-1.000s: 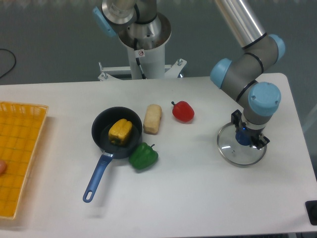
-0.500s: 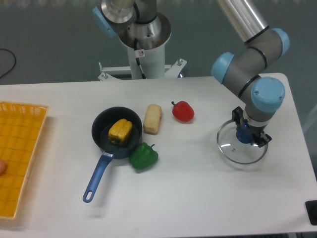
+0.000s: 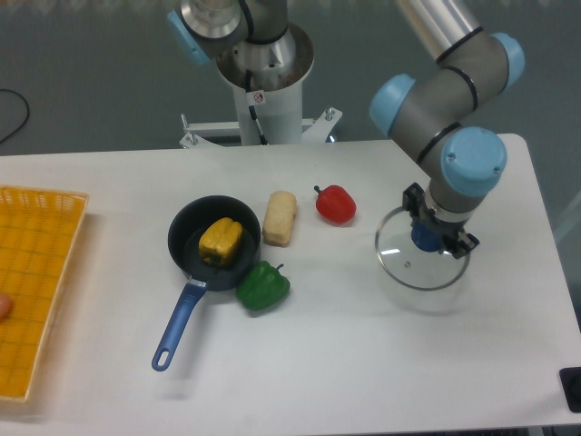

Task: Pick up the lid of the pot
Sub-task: 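Lift the glass lid by its knob off the table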

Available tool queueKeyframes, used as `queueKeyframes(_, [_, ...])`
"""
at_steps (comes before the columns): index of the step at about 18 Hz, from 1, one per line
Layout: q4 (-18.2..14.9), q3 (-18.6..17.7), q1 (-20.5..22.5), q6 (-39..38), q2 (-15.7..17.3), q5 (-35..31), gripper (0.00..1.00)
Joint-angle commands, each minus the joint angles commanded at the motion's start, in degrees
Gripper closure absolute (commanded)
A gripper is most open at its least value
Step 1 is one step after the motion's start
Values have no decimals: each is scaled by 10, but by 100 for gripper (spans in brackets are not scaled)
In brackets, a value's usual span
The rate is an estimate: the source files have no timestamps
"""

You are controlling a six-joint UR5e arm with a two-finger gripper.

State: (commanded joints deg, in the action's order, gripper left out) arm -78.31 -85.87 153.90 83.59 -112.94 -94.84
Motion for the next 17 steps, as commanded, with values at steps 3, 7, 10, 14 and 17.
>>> queueKeyframes(3, [-4, 0, -17, -34, 4, 9, 50])
queueKeyframes(7, [-13, -4, -19, -41, 11, 15, 50])
queueKeyframes(10, [-16, -4, -18, -43, 11, 15, 50])
queueKeyframes(14, [-16, -5, -18, -45, 12, 15, 50])
queueKeyframes(17, [-15, -4, -21, -55, 12, 18, 50])
